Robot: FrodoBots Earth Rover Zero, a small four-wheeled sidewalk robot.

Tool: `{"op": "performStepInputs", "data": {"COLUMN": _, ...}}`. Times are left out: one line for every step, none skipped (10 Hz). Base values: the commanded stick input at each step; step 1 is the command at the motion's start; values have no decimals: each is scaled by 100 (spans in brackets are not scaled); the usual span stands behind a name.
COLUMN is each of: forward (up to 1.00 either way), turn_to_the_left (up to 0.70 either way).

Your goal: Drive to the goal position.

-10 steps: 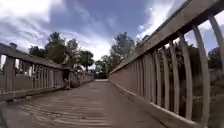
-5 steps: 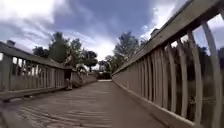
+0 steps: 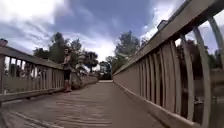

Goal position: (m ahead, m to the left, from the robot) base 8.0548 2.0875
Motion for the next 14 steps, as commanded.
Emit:
{"op": "performStepInputs", "data": {"forward": 45, "turn_to_the_left": 0}}
{"op": "performStepInputs", "data": {"forward": 45, "turn_to_the_left": 0}}
{"op": "performStepInputs", "data": {"forward": 45, "turn_to_the_left": 0}}
{"op": "performStepInputs", "data": {"forward": 45, "turn_to_the_left": 0}}
{"op": "performStepInputs", "data": {"forward": 45, "turn_to_the_left": 0}}
{"op": "performStepInputs", "data": {"forward": 45, "turn_to_the_left": 0}}
{"op": "performStepInputs", "data": {"forward": 45, "turn_to_the_left": 0}}
{"op": "performStepInputs", "data": {"forward": 45, "turn_to_the_left": 0}}
{"op": "performStepInputs", "data": {"forward": 45, "turn_to_the_left": 0}}
{"op": "performStepInputs", "data": {"forward": 45, "turn_to_the_left": 0}}
{"op": "performStepInputs", "data": {"forward": 45, "turn_to_the_left": 0}}
{"op": "performStepInputs", "data": {"forward": 45, "turn_to_the_left": 0}}
{"op": "performStepInputs", "data": {"forward": 45, "turn_to_the_left": 0}}
{"op": "performStepInputs", "data": {"forward": 45, "turn_to_the_left": 0}}
